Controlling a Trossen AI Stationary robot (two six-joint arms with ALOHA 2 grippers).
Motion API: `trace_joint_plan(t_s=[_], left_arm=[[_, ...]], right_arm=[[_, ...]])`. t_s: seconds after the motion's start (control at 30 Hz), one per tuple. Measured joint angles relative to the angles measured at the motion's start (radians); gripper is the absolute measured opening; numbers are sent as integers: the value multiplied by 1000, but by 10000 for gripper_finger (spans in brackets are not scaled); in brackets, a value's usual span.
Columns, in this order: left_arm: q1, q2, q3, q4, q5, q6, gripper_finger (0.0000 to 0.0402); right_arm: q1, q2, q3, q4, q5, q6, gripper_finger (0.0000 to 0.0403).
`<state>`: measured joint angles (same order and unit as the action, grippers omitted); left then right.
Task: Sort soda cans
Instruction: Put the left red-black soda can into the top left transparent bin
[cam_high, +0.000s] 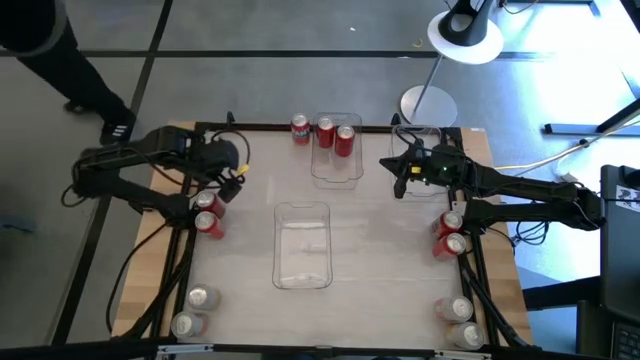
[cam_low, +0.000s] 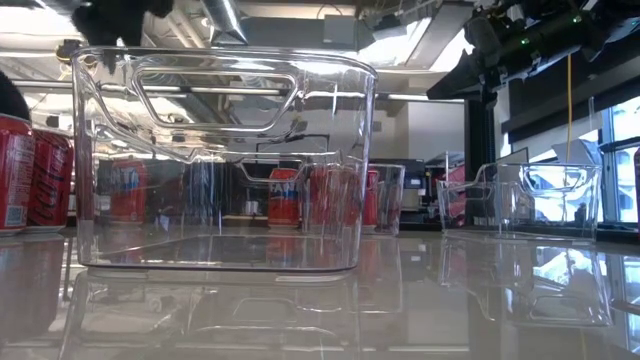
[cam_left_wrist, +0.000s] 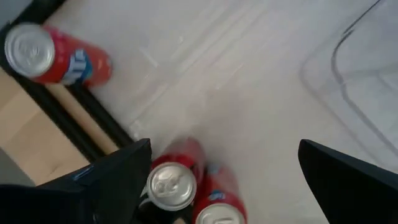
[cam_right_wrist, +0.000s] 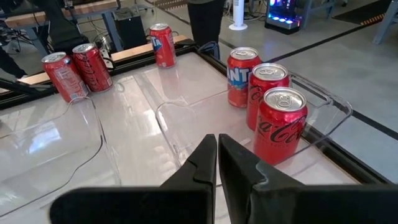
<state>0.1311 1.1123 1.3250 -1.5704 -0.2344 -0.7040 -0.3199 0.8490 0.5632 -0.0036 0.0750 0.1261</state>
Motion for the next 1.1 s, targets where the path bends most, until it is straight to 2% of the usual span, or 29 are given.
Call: trace_joint_plan(t_s=[0.17,0.43,0.67,0.87,1.1], left_arm=[[8,-58,-132,-2,10,4,391],[8,-67,-294,-1,84,49,391],[27,-67,-385,0,80,53,391],[85,-74,-453,33,78,93,391],[143,-75,-521,85,119,154,391]], right_arm=[[0,0,0,1,0,0,19],[0,0,0,0,0,5,19],[0,0,0,1,1,5,19],[0,0,0,2,3,5,19],[0,0,0,2,3,5,19]])
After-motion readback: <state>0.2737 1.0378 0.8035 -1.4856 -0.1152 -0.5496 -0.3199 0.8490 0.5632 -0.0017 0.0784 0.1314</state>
